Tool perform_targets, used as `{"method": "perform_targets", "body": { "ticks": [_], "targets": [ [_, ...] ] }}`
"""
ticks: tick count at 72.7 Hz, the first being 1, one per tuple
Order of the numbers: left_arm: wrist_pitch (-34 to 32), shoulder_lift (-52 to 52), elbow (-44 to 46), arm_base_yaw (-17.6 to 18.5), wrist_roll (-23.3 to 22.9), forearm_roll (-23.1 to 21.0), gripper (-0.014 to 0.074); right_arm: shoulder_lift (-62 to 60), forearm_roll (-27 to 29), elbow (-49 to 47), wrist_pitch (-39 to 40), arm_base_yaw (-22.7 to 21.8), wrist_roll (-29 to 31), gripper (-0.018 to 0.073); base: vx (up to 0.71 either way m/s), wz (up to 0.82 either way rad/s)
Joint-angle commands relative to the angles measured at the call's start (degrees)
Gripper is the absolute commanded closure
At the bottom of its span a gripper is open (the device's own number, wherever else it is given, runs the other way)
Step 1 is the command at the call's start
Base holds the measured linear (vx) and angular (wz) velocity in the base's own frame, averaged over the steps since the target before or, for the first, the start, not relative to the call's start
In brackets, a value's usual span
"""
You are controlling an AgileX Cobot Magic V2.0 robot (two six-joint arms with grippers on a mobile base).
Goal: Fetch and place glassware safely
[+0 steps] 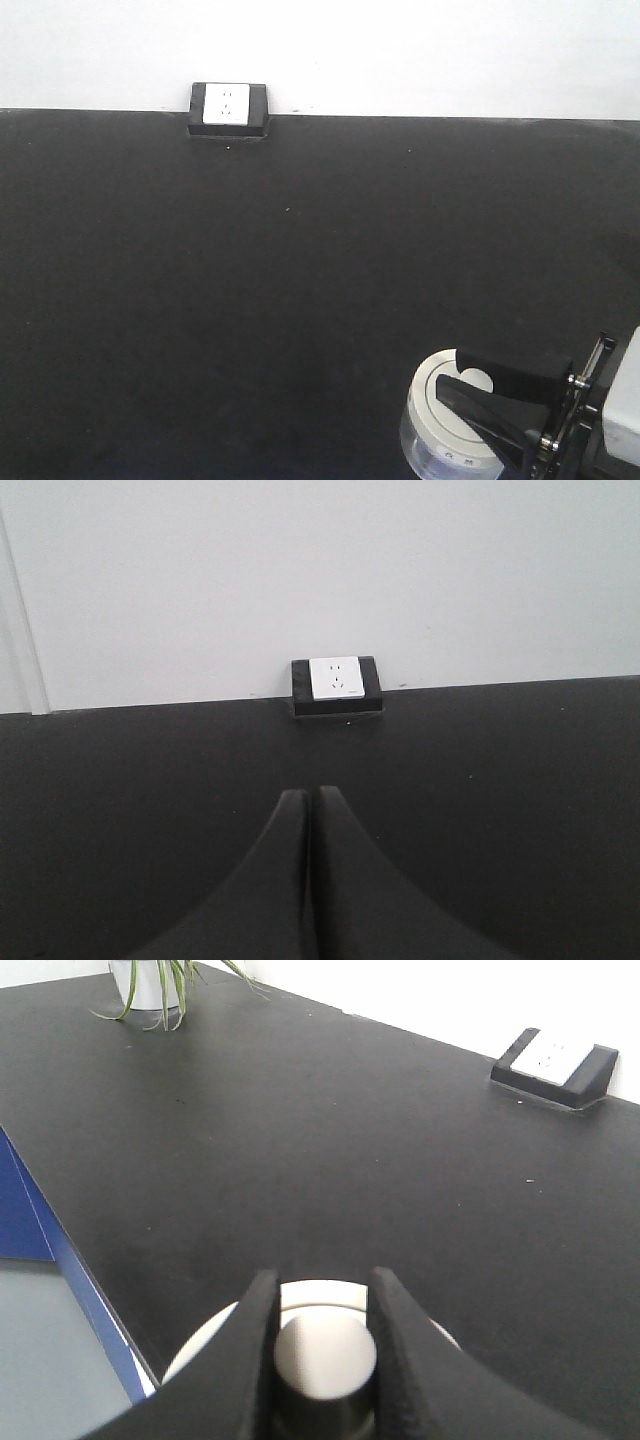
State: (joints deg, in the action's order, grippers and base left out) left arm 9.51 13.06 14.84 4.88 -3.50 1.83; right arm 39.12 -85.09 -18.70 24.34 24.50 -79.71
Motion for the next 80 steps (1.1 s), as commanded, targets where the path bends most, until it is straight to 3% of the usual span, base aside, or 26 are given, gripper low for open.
{"method": "perform_targets", "body": {
  "ticks": [1,55,70,80],
  "targets": [
    [-4.0,0.9,1.5,0.0,-0.3,-0.5,0.0603,0.0,1.9,-1.9,0.7,-0.2,-0.1,0.056,0.0,0.0],
    [-4.0,0.9,1.5,0.0,-0.3,-0.5,0.0603,0.0,1.9,-1.9,-0.2,-0.2,-0.6,0.056,0.0,0.0],
    [-4.0,0.9,1.5,0.0,-0.3,-0.5,0.0603,1.8,8.1,-3.1,-11.1,-0.2,5.7,0.056,0.0,0.0],
    [-4.0,0.9,1.5,0.0,-0.3,-0.5,0.0603,6.1,11.4,-6.9,-12.5,-0.2,11.9,0.056,0.0,0.0]
  ]
}}
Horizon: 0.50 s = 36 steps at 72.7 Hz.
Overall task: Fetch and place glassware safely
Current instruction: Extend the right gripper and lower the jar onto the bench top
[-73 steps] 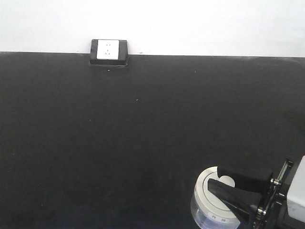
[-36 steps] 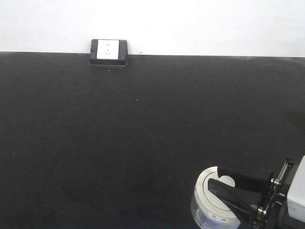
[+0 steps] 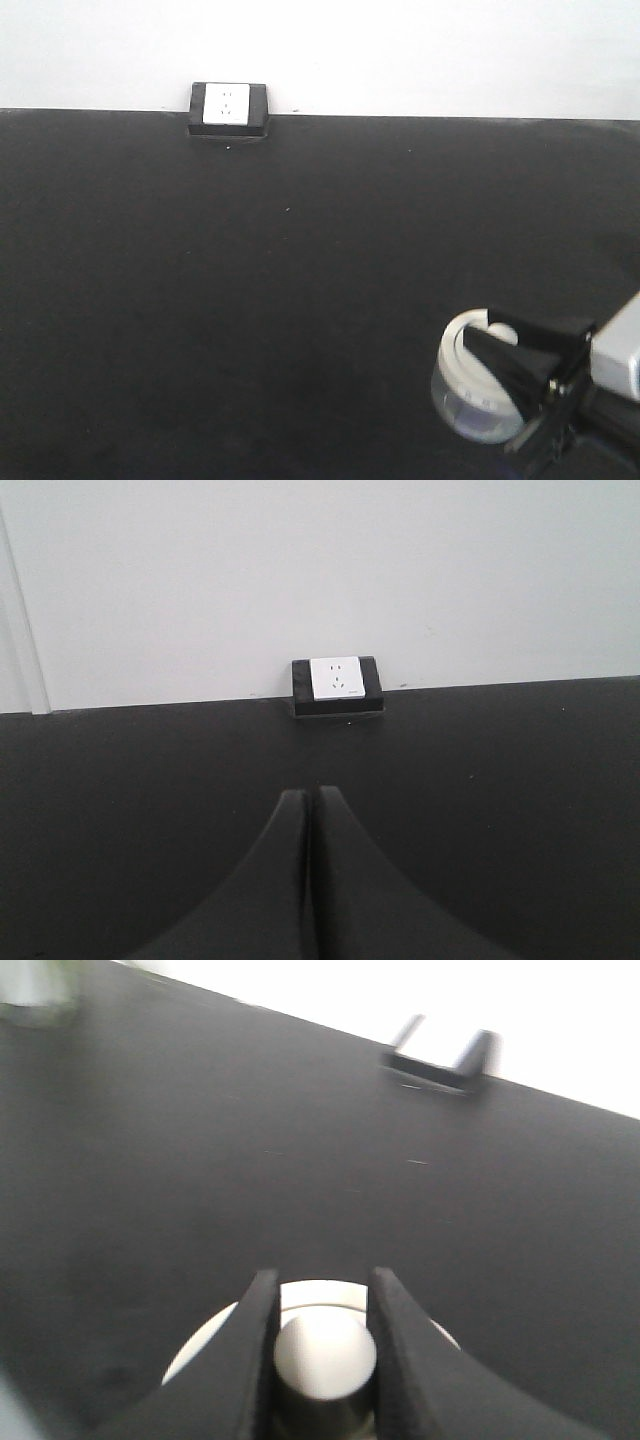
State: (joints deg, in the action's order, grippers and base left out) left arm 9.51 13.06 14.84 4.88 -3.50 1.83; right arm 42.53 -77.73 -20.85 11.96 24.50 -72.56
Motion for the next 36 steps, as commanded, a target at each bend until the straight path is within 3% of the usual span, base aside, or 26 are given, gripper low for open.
{"method": "perform_targets", "body": {
  "ticks": [1,22,36],
  "targets": [
    [-4.0,0.9,1.5,0.0,-0.3,-0.5,0.0603,3.3,4.3,-5.1,0.1,-0.2,5.2,0.056,0.0,0.0],
    [-4.0,0.9,1.5,0.0,-0.3,-0.5,0.0603,20.8,9.0,-16.7,2.8,-0.2,7.8,0.056,0.0,0.0],
    [-4.0,0.9,1.5,0.0,-0.3,-0.5,0.0603,33.1,19.6,-24.7,3.8,-0.2,19.1,0.056,0.0,0.0]
  ]
}}
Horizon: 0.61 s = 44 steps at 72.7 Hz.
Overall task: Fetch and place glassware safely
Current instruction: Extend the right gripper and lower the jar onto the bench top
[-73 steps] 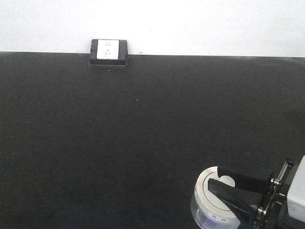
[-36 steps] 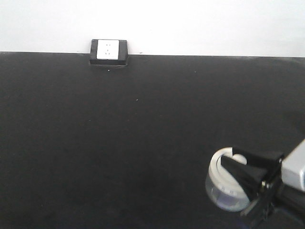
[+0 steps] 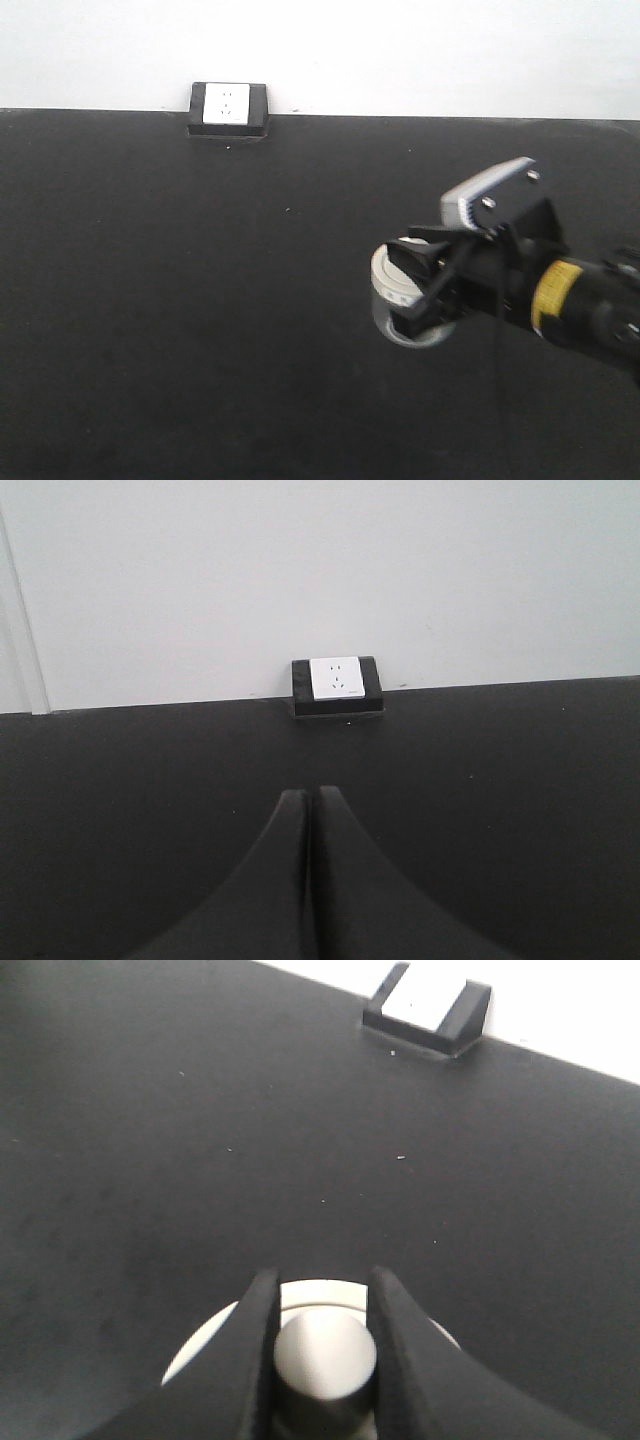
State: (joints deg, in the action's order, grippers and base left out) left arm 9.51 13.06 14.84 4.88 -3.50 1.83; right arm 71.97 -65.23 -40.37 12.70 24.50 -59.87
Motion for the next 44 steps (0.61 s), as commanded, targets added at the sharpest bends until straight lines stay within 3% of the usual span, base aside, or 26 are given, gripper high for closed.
{"method": "perform_targets", "body": {
  "ticks": [1,13,32,44],
  "targets": [
    [-4.0,0.9,1.5,0.0,-0.3,-0.5,0.0603,4.1,7.6,-5.7,3.3,-0.3,7.0,0.056,0.0,0.0],
    [-4.0,0.9,1.5,0.0,-0.3,-0.5,0.0603,12.2,20.5,-10.5,6.3,-0.3,20.1,0.056,0.0,0.0],
    [-4.0,0.9,1.5,0.0,-0.3,-0.5,0.0603,22.0,44.8,-11.1,18.4,-0.3,39.9,0.056,0.0,0.0],
    [-4.0,0.9,1.5,0.0,-0.3,-0.5,0.0603,26.7,51.2,-11.1,24.4,-0.3,45.7,0.056,0.0,0.0]
  ]
}}
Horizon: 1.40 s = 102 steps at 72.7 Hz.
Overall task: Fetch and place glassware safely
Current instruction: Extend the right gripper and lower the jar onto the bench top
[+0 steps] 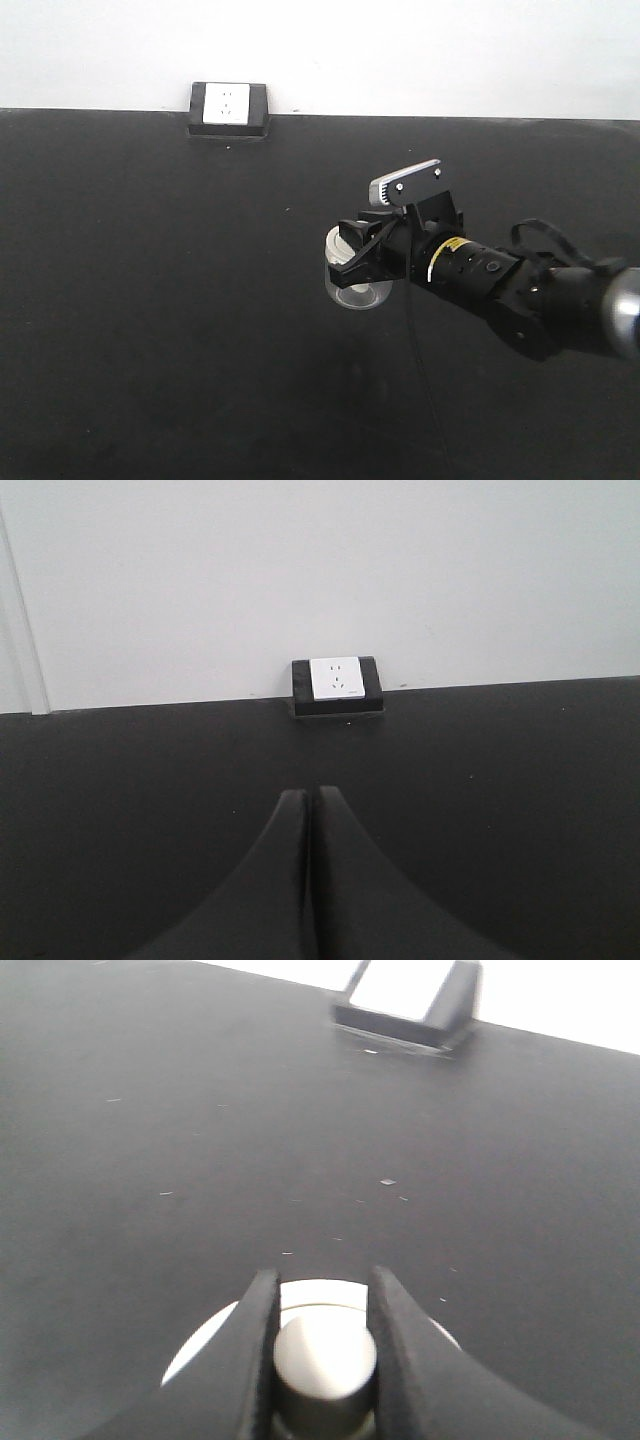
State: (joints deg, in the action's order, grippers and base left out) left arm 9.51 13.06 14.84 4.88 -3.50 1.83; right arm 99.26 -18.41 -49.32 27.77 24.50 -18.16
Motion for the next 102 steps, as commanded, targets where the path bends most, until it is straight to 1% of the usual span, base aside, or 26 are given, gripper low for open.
{"method": "perform_targets", "body": {
  "ticks": [1,20,44,58,70,89,96,102],
  "targets": [
    [-4.0,0.9,1.5,0.0,-0.3,-0.5,0.0603,-0.2,4.6,-2.1,9.5,-0.3,4.2,0.056,0.0,0.0],
    [-4.0,0.9,1.5,0.0,-0.3,-0.5,0.0603,4.8,5.7,-2.1,15.1,-0.3,4.4,0.0555,0.0,0.0],
    [-4.0,0.9,1.5,0.0,-0.3,-0.5,0.0603,9.0,6.1,-1.9,19.7,-0.3,4.4,0.0538,0.0,0.0],
    [-4.0,0.9,1.5,0.0,-0.3,-0.5,0.0603,11.0,5.3,-1.9,23.2,-0.3,6.6,0.0505,0.0,0.0],
    [-4.0,0.9,1.5,0.0,-0.3,-0.5,0.0603,12.0,4.2,-1.9,23.1,-0.2,7.0,0.0423,0.0,0.0],
    [-4.0,0.9,1.5,0.0,-0.3,-0.5,0.0603,11.9,4.2,-1.9,23.2,-0.2,7.0,0.0223,0.0,0.0],
    [-4.0,0.9,1.5,0.0,-0.3,-0.5,0.0603,11.5,4.2,-1.9,23.2,-0.2,7.0,0.0163,0.0,0.0],
    [-4.0,0.9,1.5,0.0,-0.3,-0.5,0.0603,10.6,4.2,-1.9,23.1,-0.2,7.0,0.013,0.0,0.0]
  ]
}}
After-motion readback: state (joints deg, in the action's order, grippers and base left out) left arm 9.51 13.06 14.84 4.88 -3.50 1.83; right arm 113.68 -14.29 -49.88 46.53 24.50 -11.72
